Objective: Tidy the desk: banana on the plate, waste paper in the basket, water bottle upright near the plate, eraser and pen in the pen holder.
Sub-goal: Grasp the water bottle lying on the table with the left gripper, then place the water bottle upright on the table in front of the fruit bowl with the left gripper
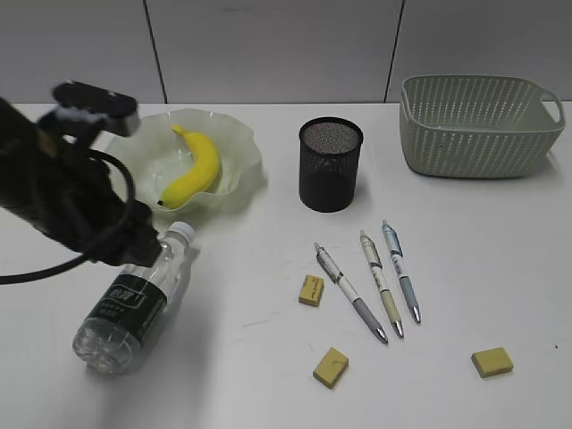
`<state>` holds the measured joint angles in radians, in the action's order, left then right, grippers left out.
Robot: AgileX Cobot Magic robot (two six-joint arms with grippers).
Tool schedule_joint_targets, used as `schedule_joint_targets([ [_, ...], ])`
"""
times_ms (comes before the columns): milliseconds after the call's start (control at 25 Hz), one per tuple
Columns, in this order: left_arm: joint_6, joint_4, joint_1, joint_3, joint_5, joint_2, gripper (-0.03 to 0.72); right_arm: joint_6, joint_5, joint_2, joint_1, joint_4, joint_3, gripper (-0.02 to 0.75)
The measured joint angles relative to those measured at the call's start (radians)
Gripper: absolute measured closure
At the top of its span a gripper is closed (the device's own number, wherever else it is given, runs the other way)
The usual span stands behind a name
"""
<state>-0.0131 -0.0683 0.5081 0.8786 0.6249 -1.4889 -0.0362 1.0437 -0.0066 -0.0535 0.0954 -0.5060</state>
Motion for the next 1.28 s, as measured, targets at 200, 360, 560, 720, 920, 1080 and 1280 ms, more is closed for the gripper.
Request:
schedule_joint_targets([
  [200, 0.09, 0.086, 0.046, 0.163, 0.057, -0.243, 0.087, 0.0, 0.0, 0.0, 0.0, 0.0, 0.0, 0.346],
  [360, 0.109, 0.109, 0.046, 0.233, 0.057, -0.35, 0.076, 0.0, 0.0, 0.0, 0.0, 0.0, 0.0, 0.352],
  [560, 0.184, 0.211, 0.046, 0.248, 0.049, -0.426, 0.094, -0.001, 0.0, 0.0, 0.0, 0.0, 0.0, 0.354],
  [720, 0.198, 0.229, 0.046, 0.248, 0.05, -0.443, 0.23, -0.001, 0.0, 0.0, 0.0, 0.0, 0.0, 0.354],
  [920, 0.199, 0.192, 0.046, 0.224, 0.03, -0.418, 0.325, -0.001, 0.0, 0.0, 0.0, 0.0, 0.0, 0.354],
  [1080, 0.2, 0.109, 0.046, 0.008, -0.237, -0.223, 0.325, -0.001, 0.0, 0.0, 0.0, 0.0, 0.0, 0.354],
  [1280, 0.197, 0.11, 0.029, -0.365, -0.873, 0.104, 0.326, -0.001, 0.0, 0.0, 0.0, 0.0, 0.0, 0.354],
])
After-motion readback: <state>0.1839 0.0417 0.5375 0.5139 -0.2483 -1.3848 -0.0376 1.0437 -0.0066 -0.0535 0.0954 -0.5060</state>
